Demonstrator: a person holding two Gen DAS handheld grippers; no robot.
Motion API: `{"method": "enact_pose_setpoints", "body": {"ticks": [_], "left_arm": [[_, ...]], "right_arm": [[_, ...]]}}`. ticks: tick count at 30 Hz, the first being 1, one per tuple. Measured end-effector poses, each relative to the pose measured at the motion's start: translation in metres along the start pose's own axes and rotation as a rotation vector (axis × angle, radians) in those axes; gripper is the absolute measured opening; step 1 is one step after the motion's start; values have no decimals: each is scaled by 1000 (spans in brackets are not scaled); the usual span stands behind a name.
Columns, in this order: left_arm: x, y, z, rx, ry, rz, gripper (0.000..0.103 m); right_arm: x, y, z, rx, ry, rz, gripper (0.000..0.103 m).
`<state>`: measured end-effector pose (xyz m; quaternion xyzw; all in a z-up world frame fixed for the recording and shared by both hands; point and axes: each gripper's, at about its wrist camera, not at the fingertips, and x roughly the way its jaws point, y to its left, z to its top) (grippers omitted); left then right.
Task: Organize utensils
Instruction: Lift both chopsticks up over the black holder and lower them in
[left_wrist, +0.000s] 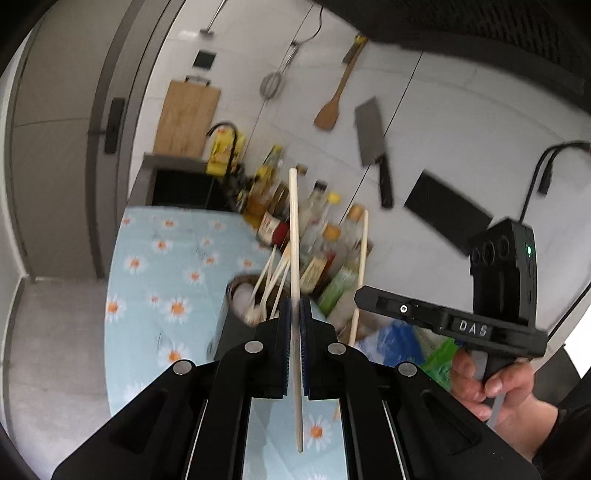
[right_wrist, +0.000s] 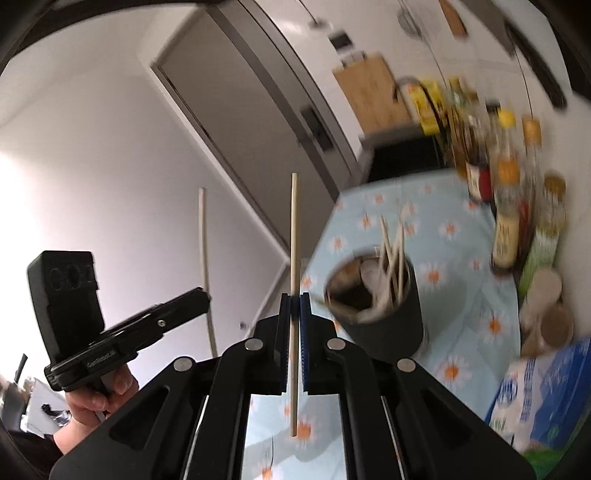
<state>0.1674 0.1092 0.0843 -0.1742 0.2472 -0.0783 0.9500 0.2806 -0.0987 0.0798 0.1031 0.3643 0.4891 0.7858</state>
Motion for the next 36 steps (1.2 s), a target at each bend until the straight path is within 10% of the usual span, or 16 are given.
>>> {"method": "enact_pose_setpoints", "body": {"ticks": [20, 36], "left_arm": [[37, 19, 63, 159, -300, -71, 4], [95, 40, 39, 229, -302, -110, 4]], "right_arm": [[-11, -6, 53, -38, -397, -118, 6], [36, -25, 44, -169, -427, -266, 6]]}}
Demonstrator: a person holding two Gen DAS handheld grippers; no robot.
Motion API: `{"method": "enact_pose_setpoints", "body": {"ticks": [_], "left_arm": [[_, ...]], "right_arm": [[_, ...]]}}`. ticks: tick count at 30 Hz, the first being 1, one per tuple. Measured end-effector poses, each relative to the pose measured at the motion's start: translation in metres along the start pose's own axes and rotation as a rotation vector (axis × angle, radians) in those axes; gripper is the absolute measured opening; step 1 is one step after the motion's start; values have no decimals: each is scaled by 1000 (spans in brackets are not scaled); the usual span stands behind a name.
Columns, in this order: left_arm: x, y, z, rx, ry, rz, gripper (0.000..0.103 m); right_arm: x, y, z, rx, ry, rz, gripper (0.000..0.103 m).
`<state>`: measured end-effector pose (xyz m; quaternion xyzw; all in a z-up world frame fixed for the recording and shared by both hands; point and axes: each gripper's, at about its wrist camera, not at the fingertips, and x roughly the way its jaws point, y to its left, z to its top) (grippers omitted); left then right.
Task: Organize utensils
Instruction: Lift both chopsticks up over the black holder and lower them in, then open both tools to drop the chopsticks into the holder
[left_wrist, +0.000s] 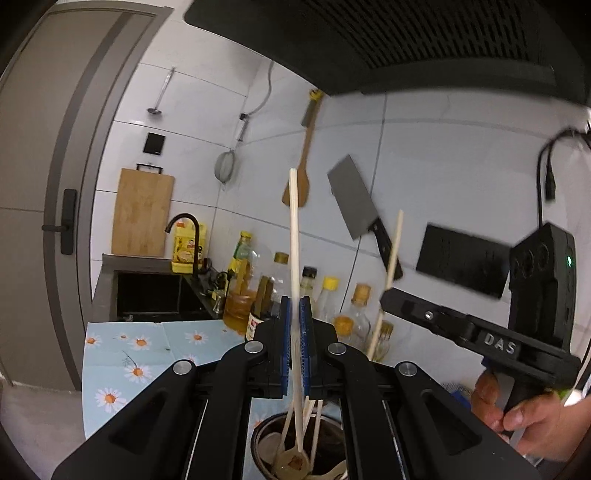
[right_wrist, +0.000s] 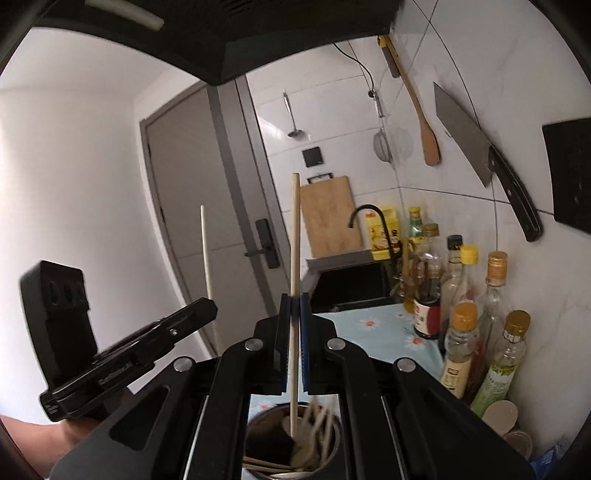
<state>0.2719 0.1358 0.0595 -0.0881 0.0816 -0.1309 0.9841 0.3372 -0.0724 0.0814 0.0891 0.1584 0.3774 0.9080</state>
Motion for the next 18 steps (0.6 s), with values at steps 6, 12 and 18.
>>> {"method": "enact_pose_setpoints", "body": {"ticks": [6, 12, 18], "left_arm": [[9, 4, -22, 44, 45, 7, 4], [18, 4, -39, 63, 79, -8, 4], [22, 11, -51, 48, 117, 2, 4]], "right_arm": [[15, -14, -22, 13, 39, -26, 6], [27, -15, -41, -29, 66, -68, 6], [31, -13, -55, -28, 89, -63, 6]]}}
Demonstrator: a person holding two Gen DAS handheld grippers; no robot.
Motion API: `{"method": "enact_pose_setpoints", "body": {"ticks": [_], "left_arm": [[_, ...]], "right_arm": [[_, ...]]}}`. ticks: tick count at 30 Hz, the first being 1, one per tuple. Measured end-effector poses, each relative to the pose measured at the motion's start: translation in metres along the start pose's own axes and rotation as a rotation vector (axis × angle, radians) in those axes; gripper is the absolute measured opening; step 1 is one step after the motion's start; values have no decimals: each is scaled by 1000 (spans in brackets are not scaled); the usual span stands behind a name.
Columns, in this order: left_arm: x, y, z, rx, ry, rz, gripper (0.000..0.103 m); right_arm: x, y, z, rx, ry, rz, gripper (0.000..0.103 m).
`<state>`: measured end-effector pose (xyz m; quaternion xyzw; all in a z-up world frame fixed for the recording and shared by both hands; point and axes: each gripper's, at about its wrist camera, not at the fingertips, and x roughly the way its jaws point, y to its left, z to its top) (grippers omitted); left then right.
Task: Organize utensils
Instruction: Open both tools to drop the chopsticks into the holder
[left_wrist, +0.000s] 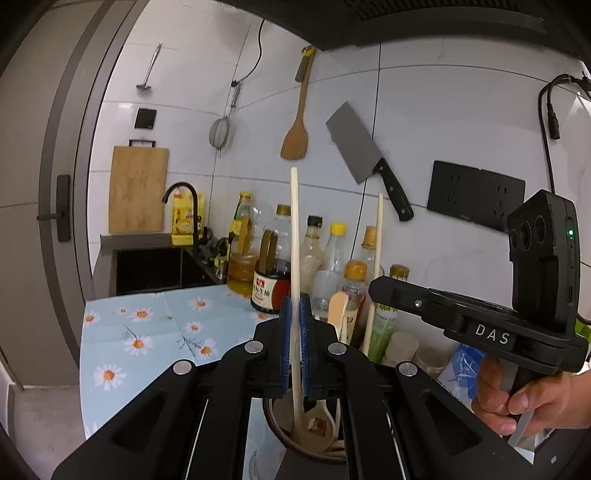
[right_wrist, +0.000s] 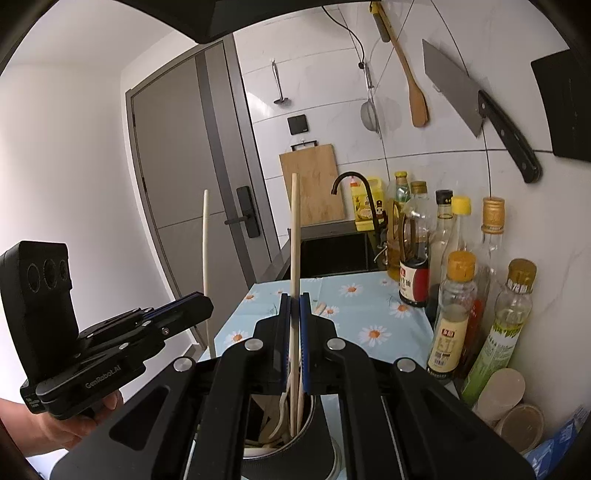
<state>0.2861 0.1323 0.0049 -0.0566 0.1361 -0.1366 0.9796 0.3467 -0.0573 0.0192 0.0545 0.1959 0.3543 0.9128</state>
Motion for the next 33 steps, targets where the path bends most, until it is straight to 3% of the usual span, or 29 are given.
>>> {"method": "enact_pose_setpoints", "body": {"ticks": [3, 5, 7, 17, 20, 22, 28, 33], "left_arm": [[-2, 1, -3, -10, 19, -6, 5], [-4, 2, -4, -19, 28, -6, 5], [-5, 3, -5, -27, 32, -4, 13], [-20, -2, -2, -26, 51, 16, 14], [-26, -5, -1, -15, 74, 21, 14], [-30, -7, -1, -15, 92, 32, 26], [-46, -14, -4, -30, 111, 65, 27], [-62, -25, -5, -35, 119, 96, 35]], "right_arm": [[1, 0, -3, 15, 9, -4, 9], [-2, -1, -4, 31, 9, -4, 22], [-4, -1, -4, 42, 9, 0, 23], [-20, 2, 0, 50, 12, 9, 23], [-26, 2, 3, 49, 17, 24, 29], [-31, 4, 3, 42, 21, 37, 29], [-45, 6, 5, 31, 44, 69, 29], [-62, 8, 6, 19, 49, 101, 41]]}}
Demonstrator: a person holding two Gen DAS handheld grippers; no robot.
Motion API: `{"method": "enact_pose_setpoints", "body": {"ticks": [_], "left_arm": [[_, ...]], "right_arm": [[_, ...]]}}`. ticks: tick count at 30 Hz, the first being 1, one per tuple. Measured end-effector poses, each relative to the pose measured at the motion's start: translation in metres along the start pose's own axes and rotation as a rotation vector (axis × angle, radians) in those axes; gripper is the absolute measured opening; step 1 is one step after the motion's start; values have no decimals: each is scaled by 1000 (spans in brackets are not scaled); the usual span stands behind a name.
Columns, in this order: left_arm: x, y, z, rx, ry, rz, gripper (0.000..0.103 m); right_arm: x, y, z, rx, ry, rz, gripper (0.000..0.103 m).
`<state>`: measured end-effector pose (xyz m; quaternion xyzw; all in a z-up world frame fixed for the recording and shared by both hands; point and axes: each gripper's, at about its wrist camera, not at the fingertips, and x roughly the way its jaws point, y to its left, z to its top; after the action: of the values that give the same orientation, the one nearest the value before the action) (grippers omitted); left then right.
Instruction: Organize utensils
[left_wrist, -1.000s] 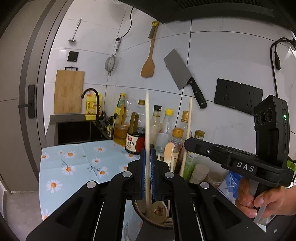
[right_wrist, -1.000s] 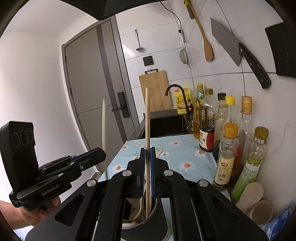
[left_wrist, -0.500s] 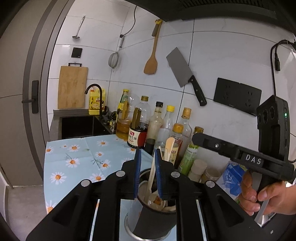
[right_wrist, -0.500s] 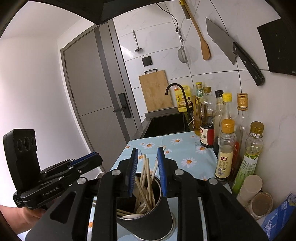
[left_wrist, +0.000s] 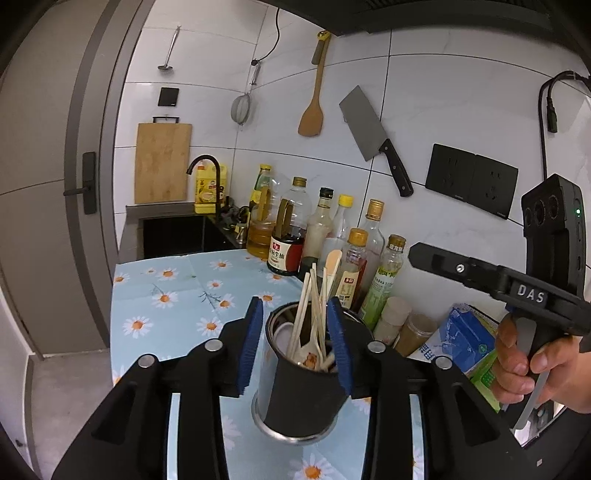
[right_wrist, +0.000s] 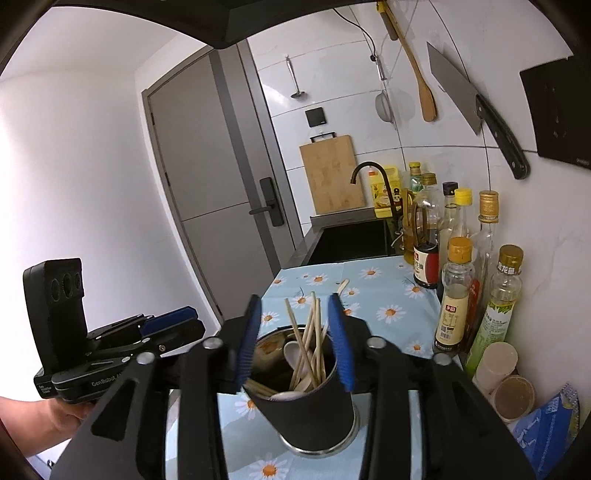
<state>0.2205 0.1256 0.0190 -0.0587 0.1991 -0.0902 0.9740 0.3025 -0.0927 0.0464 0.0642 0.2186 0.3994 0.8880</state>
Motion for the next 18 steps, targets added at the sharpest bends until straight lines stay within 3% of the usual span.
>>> {"method": "enact_pose_setpoints", "body": {"ticks": [5, 10, 13, 15, 17, 18], "left_arm": [[-24, -17, -4, -6, -7, 24, 36], [-42, -34, -9, -15, -4, 38, 53], [-50, -42, -15, -31, 3, 55, 58], [-54, -48, -20, -38, 11, 70, 62], [-59, -55, -24, -45, 9, 77, 71], [-62, -58, -26, -47, 7, 84, 80]], "right_arm": [[-18, 4, -3, -16, 13, 29, 48], [-38, 5, -7, -21, 24, 49, 62], [-50, 4, -11, -22, 31, 59, 69], [-57, 1, -14, -10, 44, 80, 78], [-67, -2, -17, 4, 49, 107, 96], [-70, -3, -18, 3, 53, 114, 98]]}}
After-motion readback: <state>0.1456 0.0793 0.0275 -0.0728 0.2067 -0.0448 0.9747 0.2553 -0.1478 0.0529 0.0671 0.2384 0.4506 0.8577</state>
